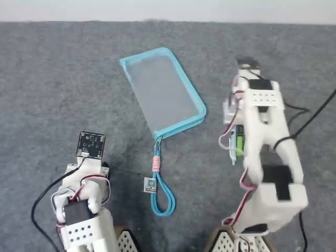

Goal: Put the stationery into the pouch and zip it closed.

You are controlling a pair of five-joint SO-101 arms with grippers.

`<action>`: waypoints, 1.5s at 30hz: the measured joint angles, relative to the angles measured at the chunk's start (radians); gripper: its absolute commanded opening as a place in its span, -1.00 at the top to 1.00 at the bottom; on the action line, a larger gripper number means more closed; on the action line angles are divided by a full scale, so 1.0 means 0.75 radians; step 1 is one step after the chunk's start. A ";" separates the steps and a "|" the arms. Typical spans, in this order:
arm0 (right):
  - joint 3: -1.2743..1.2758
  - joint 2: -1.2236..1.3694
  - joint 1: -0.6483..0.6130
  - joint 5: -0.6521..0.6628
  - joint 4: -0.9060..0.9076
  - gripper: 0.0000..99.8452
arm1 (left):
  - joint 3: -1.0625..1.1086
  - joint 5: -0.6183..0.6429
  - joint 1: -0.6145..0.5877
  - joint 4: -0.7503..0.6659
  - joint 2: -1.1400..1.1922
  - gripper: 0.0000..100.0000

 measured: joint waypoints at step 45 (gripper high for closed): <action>0.401 0.031 -1.027 -0.186 -0.505 0.85 | 0.000 0.000 0.000 0.000 0.000 0.67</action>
